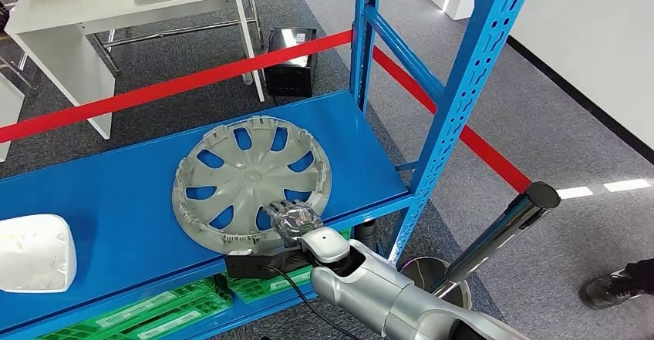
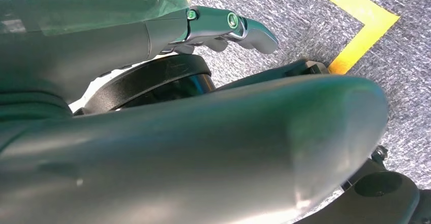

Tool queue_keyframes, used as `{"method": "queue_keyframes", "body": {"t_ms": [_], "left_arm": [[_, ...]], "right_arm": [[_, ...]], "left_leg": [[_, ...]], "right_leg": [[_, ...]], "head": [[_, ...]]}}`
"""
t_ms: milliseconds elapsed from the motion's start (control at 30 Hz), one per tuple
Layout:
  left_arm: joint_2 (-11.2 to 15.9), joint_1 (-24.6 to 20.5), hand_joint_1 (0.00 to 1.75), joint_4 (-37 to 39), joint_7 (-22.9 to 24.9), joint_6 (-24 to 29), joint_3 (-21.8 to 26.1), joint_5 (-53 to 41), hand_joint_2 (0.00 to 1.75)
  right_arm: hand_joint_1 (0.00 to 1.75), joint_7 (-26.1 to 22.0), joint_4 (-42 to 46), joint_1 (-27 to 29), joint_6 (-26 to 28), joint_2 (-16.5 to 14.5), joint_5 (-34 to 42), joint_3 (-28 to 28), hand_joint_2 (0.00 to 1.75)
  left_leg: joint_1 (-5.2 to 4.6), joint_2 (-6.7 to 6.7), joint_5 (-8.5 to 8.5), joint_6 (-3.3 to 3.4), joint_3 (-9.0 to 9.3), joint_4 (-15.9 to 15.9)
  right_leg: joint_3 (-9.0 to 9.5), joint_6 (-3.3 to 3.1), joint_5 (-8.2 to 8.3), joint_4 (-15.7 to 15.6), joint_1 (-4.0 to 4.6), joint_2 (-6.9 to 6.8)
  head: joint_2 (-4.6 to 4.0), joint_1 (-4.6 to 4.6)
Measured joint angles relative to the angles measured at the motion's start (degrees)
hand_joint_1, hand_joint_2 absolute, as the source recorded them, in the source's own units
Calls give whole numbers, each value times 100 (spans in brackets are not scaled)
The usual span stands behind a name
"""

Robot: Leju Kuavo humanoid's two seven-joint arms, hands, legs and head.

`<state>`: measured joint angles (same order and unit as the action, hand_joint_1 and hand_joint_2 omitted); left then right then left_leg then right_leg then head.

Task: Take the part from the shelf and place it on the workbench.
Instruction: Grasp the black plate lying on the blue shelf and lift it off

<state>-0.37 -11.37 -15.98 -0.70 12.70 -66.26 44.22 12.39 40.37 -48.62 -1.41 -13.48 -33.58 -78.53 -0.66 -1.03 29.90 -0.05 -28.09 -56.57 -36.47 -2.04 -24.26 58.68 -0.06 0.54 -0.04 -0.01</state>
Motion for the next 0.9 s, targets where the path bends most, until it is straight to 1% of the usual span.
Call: {"method": "queue_keyframes", "body": {"t_ms": [533,800,833,867,900], "left_arm": [[-18,5,0,0,-13,55,4,0,0],[-24,8,0,0,-21,74,4,2,0],[-24,8,0,0,-22,74,4,2,0],[-24,8,0,0,-22,74,4,2,0],[-24,8,0,0,-22,74,4,2,0]], "right_arm": [[0,-12,-52,-77,-149,-1,220,0,175],[0,-1,-53,-121,-204,-1,451,0,175],[5,0,-53,-123,-209,-1,461,0,175],[38,1,-53,-126,-213,-1,467,0,175],[81,1,-53,-127,-216,-1,469,0,175]], "left_leg": [[-1,0,3,3,21,1],[-2,0,3,3,26,1],[-2,0,3,3,26,1],[-2,0,3,3,27,1],[-2,0,3,3,27,1]], "right_leg": [[22,3,-2,-2,0,0],[26,3,-2,-3,0,1],[26,3,-2,-3,0,1],[27,3,-2,-3,0,1],[27,3,-2,-3,0,1]], "head": [[0,-1],[0,-1],[0,-1],[0,-1],[0,-1]]}}
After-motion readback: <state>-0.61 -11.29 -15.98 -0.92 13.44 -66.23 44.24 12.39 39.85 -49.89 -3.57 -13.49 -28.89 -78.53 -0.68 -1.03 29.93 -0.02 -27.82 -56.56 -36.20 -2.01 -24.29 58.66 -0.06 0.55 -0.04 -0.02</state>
